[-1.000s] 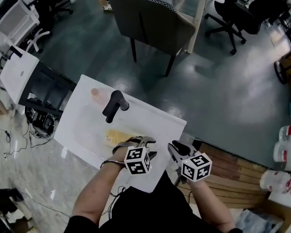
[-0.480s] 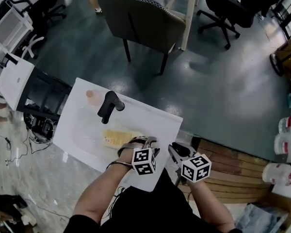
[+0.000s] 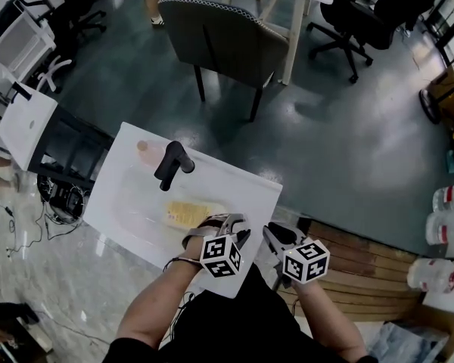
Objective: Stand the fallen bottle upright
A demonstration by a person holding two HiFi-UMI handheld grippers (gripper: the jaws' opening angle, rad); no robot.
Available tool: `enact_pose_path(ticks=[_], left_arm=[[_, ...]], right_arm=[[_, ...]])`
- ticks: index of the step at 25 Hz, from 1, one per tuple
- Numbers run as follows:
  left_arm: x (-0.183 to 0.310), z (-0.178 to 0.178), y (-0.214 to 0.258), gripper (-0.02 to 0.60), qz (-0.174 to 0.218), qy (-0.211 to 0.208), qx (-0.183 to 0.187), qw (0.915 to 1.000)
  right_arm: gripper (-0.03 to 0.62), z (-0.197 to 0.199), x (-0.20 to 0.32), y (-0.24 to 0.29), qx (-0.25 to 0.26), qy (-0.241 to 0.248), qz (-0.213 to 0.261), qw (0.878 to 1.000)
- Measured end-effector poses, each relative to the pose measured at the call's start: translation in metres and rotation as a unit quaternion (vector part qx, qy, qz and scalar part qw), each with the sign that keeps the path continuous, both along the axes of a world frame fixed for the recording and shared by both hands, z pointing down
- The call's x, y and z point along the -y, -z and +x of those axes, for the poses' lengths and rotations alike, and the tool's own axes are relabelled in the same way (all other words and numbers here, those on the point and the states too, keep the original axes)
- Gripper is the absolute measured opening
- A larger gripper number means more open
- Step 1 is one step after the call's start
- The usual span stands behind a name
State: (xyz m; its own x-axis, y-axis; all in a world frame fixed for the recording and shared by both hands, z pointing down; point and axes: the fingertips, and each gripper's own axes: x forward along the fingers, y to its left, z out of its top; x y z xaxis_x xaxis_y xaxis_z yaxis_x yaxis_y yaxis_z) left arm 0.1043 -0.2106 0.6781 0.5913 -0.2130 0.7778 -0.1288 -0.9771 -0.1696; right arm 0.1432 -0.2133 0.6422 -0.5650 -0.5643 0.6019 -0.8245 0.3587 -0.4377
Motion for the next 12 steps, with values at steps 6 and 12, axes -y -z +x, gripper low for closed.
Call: enact_pose_path(ticks=[6,12], left_arm=[[0.027,-0.024,0.061,0.147,-0.014,0.097,-0.096,0.9906],[0.046,-0.081,0.105,0.147,-0.013,0.198,-0.178,0.9639]], right_arm=[[0.077,-0.005,0.007,0.026,-0.005,0.002,0.023,1.0],[0.074,-0.022,0.007,0.051,-0.012,0.016,0.039,0.999]])
